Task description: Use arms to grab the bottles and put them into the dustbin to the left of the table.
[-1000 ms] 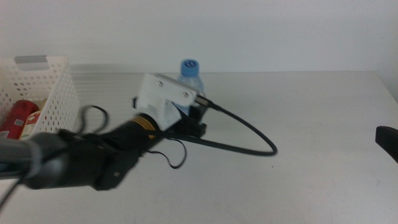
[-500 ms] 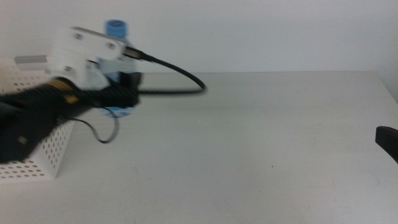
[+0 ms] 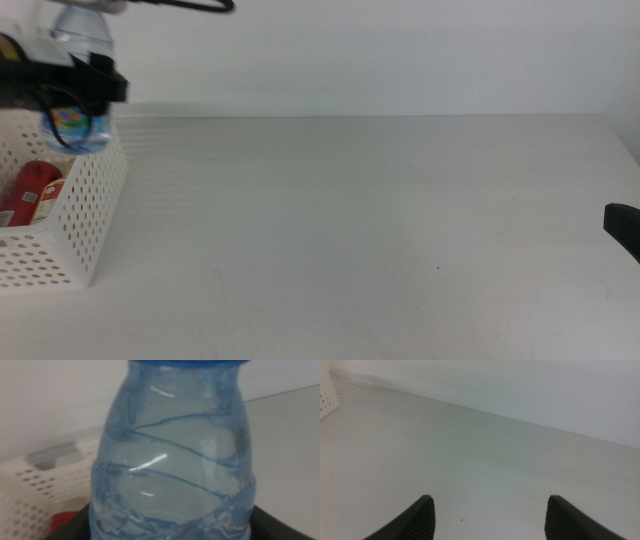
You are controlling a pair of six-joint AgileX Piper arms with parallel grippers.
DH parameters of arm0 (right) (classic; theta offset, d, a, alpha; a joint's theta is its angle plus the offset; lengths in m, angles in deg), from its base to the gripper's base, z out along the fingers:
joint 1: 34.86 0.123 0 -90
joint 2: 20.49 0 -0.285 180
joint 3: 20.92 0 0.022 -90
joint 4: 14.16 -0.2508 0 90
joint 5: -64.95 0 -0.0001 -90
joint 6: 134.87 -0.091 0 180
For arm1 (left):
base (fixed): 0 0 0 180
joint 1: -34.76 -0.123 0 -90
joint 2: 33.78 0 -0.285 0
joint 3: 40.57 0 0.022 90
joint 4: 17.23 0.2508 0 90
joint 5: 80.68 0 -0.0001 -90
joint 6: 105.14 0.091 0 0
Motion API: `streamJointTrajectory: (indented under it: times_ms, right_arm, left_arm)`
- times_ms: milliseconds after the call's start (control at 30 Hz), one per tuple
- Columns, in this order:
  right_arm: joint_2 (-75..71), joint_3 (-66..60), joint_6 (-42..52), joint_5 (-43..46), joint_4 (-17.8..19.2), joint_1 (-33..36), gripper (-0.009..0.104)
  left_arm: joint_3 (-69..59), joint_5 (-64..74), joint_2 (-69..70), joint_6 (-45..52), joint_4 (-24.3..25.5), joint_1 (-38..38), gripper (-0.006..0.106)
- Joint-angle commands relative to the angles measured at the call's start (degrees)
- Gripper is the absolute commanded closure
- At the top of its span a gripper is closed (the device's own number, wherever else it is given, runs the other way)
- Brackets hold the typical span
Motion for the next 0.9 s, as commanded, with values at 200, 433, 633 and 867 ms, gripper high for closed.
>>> streamJointTrajectory:
  times_ms: [200,433,633,867]
  right_arm:
    - [0.3,1.5,0.7,3.9,0.0,0.2,0.038]
    - [0.3,1.5,0.7,3.9,0.0,0.2,0.038]
    - [0.3,1.5,0.7,3.9,0.0,0.2,0.038]
    - [0.3,1.5,0.7,3.9,0.0,0.2,0.038]
  left_arm:
    - [15.7,9.3,-4.5,6.1,-2.8,-7.7,0.105]
    - [24.7,21.3,-11.2,10.7,-6.5,-13.9,0.105]
    - [27.4,26.2,-17.0,11.3,-7.6,-17.5,0.105]
    - [27.5,28.2,-22.2,14.1,-8.7,-18.5,0.105]
